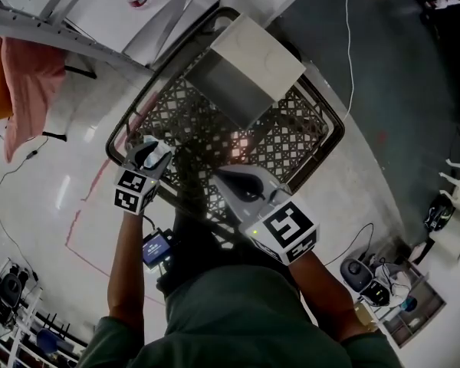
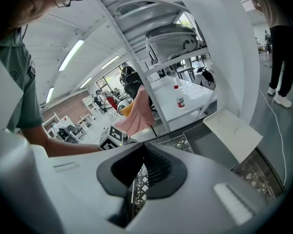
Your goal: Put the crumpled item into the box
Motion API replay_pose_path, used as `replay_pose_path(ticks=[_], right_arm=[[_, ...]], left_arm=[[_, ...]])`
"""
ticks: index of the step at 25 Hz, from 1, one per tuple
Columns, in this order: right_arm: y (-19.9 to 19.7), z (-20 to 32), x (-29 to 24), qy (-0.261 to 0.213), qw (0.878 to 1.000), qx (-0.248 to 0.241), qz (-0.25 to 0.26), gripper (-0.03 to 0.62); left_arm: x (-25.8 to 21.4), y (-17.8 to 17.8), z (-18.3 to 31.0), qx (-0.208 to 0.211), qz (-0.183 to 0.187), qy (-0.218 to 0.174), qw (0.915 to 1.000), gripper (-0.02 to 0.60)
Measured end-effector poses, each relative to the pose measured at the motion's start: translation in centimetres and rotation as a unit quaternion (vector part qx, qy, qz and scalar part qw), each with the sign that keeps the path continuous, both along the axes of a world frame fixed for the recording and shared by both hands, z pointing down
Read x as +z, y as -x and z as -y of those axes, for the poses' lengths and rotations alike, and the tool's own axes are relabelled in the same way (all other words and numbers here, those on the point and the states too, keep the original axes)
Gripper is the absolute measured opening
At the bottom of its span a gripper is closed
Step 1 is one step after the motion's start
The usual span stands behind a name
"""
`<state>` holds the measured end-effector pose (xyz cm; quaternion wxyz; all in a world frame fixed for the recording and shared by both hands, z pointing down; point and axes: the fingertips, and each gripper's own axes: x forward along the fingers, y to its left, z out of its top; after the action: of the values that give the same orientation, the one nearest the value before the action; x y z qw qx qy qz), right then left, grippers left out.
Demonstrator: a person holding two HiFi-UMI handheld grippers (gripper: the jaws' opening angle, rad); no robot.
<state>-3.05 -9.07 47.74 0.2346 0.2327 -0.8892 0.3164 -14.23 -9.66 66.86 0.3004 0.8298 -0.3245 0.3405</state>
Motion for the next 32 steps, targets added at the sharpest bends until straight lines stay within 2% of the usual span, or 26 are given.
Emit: replay_pose_path(ticks=[4, 6, 10, 17, 20, 32], right_arm=[[0.2, -0.3, 0.5, 0.004, 1.000, 0.001, -0.001, 0.008], [0.3, -0.5, 0.7, 0.005, 1.000, 0.001, -0.002, 0.008], [0.5, -1.0, 1.0, 0.007, 1.000, 0.002, -0.002, 0.008], [0.7, -1.8, 1.7, 0.012, 1.000, 0.001, -0.005, 0.008], [0.9, -2.1, 1.9, 0.013, 1.000, 0.000, -0.007, 0.008], [1.1, -2.7, 2.2, 0.015, 1.000, 0.000, -0.010, 0.008]], left_arm=[[1.4, 0.6, -0.5, -0.004, 0.019, 0.011, 0.9997, 0.248], [2.2, 1.0, -0.8, -0.008, 0.031, 0.017, 0.9993, 0.315], [3.6, 1.6, -1.5, -0.012, 0.045, 0.027, 0.9985, 0.360], [5.7, 2.3, -2.3, -0.011, 0.049, 0.040, 0.9979, 0.359], [6.6, 2.6, -2.7, -0.012, 0.053, 0.044, 0.9975, 0.316], [7.0, 2.6, -3.1, -0.028, 0.025, 0.046, 0.9982, 0.258]])
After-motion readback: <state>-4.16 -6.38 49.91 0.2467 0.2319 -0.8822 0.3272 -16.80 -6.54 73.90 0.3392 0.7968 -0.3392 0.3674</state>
